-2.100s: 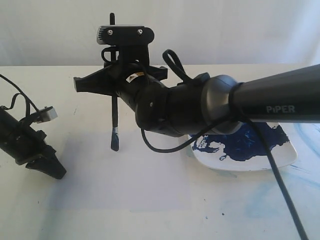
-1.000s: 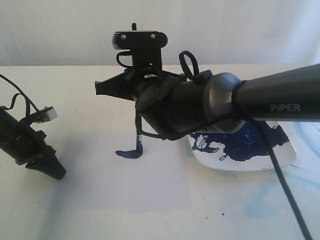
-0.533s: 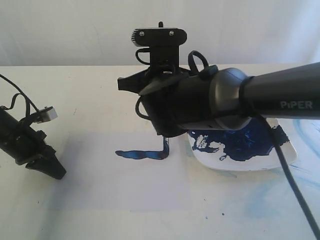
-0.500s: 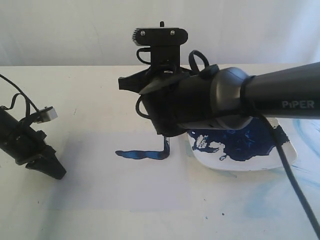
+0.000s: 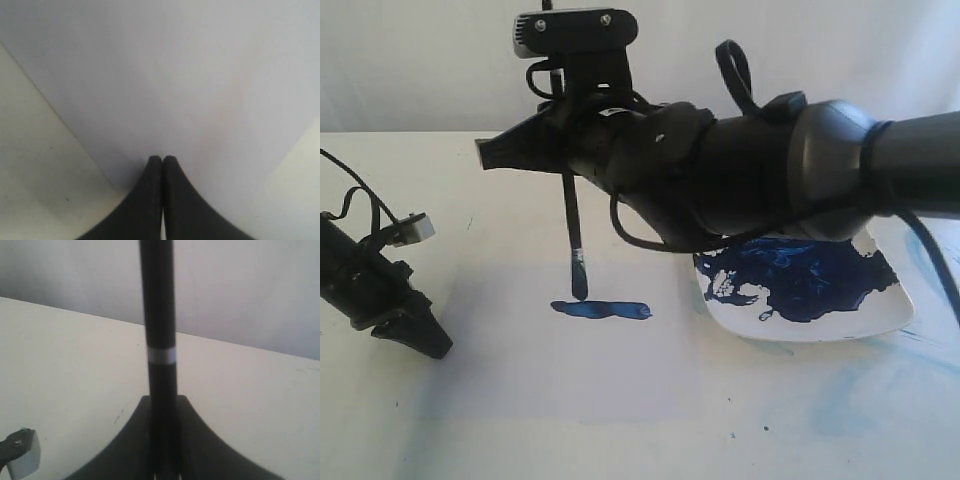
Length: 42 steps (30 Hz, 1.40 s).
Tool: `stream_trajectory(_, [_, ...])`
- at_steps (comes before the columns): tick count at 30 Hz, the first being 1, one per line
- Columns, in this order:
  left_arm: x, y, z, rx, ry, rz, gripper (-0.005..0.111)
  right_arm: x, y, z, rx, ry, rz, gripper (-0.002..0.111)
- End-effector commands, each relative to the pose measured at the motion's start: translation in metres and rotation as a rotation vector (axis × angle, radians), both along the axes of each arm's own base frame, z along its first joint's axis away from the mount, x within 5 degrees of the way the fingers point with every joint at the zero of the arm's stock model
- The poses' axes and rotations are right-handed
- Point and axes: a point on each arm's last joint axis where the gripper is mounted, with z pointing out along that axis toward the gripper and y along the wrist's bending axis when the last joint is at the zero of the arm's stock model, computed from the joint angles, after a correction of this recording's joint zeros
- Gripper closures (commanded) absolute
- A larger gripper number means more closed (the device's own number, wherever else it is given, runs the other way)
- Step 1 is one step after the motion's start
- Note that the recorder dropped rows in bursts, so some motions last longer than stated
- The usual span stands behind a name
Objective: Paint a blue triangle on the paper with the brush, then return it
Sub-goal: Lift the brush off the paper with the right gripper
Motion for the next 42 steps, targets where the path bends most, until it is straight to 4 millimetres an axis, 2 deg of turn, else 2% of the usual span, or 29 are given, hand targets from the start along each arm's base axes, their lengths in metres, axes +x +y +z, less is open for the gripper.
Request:
stream_trajectory(1, [-0.003, 0.000, -0.002, -0.009, 0.024, -0.008, 0.107, 0.000, 0.013, -0.010, 0.017, -0.037, 0.086, 0.108])
stream_trajectory(5, [-0.003, 0.000, -0.002, -0.009, 0.024, -0.008, 0.107, 0.003, 0.015, -0.009, 0.093, -0.079, 0.070, 0.108])
stream_trajectory(10, [-0.003, 0.000, -0.002, -0.009, 0.024, -0.008, 0.107, -0.001, 0.017, -0.006, 0.094, -0.087, 0.070, 0.108])
stream_trajectory(12, [-0.003, 0.000, -0.002, -0.010, 0.026, -0.009, 0.107, -0.007, 0.014, 0.004, 0.054, -0.122, 0.044, 0.108])
stream_trajectory(13, [-0.003, 0.000, -0.002, -0.010, 0.026, -0.009, 0.107, -0.009, 0.006, 0.012, 0.036, -0.122, -0.041, 0.108])
stream_trajectory(16, [-0.003, 0.000, -0.002, -0.010, 0.026, -0.009, 0.107, -0.011, -0.005, 0.023, -0.008, -0.100, -0.122, 0.108])
stream_trajectory(21, [-0.003, -0.001, -0.002, -0.011, 0.027, -0.010, 0.107, -0.016, -0.016, 0.041, 0.030, 0.013, -0.215, 0.108])
stream_trajectory(25, [-0.003, -0.001, -0.002, -0.019, 0.029, -0.002, 0.107, -0.018, -0.019, 0.050, 0.039, -0.010, -0.324, 0.108])
stream_trajectory(27, [-0.002, -0.001, -0.002, -0.017, 0.026, -0.001, 0.107, -0.023, -0.015, 0.052, 0.066, 0.000, -0.317, 0.108])
stream_trajectory(31, [-0.002, -0.001, -0.002, -0.014, 0.021, 0.002, 0.107, -0.029, 0.001, 0.042, 0.076, 0.001, -0.307, 0.108])
stream_trajectory(38, [-0.002, -0.002, -0.002, -0.027, 0.025, 0.010, 0.107, -0.039, 0.040, 0.027, 0.059, -0.103, -0.242, 0.108])
stream_trajectory(42, [-0.002, -0.002, -0.001, -0.028, 0.025, 0.012, 0.107, -0.040, 0.047, 0.016, 0.037, -0.100, -0.241, 0.108])
